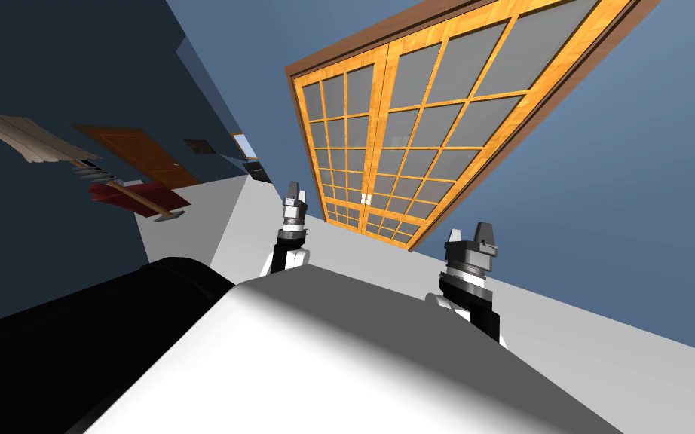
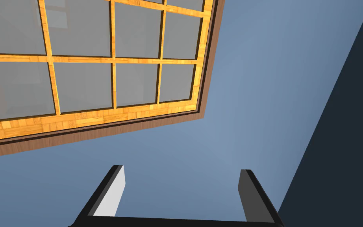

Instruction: Pull the door open

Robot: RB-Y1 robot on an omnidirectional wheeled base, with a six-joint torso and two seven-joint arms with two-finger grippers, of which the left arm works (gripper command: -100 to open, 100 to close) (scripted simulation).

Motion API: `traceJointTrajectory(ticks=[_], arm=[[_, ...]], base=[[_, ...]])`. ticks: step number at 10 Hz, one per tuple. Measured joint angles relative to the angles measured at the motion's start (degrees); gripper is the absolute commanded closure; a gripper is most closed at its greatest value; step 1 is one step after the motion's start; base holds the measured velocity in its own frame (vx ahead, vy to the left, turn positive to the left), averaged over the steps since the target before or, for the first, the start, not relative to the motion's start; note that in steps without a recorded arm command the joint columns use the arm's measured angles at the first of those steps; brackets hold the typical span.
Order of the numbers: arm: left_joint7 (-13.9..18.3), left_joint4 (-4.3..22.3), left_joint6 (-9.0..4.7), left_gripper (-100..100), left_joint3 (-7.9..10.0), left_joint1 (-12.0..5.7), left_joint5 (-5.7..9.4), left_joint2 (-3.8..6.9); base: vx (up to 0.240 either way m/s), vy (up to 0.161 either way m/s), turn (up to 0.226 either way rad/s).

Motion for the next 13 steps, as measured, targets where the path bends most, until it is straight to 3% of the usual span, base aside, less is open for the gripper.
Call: traceJointTrajectory(ticks=[7,13], arm=[[-5.6,8.0,-2.31,-100,2.1,-1.4,-1.23,1.82],[-11.7,15.6,-4.59,-100,3.31,-2.63,-2.91,2.53]], base=[[0.134,-0.001,-0.047],[0.098,-0.011,-0.053]])
